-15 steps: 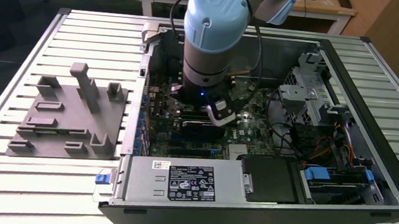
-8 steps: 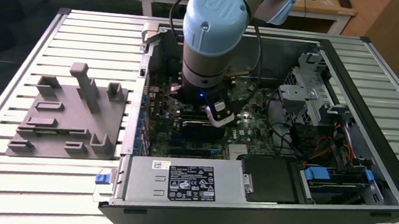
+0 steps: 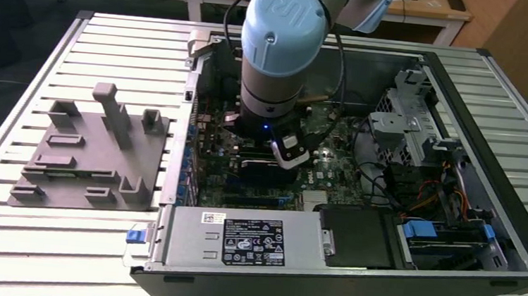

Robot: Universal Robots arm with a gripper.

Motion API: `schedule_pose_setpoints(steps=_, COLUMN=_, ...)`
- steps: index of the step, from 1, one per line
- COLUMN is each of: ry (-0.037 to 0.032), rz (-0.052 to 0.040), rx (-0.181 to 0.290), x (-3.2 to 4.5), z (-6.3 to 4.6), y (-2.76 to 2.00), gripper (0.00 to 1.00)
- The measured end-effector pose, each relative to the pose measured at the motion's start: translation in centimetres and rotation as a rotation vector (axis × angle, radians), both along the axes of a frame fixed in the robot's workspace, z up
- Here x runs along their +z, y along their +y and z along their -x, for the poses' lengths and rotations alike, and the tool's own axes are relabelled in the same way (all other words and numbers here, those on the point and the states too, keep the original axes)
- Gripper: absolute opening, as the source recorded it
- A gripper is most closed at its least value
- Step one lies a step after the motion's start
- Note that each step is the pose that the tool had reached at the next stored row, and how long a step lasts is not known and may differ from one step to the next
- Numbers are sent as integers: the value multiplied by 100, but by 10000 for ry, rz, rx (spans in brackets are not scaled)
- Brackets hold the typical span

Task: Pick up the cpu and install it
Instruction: 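Install the second cpu locking lever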

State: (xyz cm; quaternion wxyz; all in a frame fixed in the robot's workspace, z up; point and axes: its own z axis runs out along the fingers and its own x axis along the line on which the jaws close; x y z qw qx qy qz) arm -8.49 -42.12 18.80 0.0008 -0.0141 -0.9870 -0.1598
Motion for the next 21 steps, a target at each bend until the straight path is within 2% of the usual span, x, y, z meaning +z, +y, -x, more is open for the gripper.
schedule_pose_setpoints(steps=4, ry=-1, rz=-2, rx=0, x=17, z=0, y=0, gripper=11)
schedule_pose_setpoints(steps=8, ry=-1, rz=-1, rx=-1, x=80, z=0, y=0, gripper=11)
schedule_pose_setpoints(steps=18, ry=0, rz=4, rx=-31, x=344, z=0, y=1, gripper=11)
schedule_pose_setpoints(steps=20, ry=0, rz=39, rx=-50, x=380, z=0, y=3, gripper=11)
schedule_pose_setpoints(steps=21, ry=-2, rz=99, rx=-61, x=387, z=0, y=5, gripper=11)
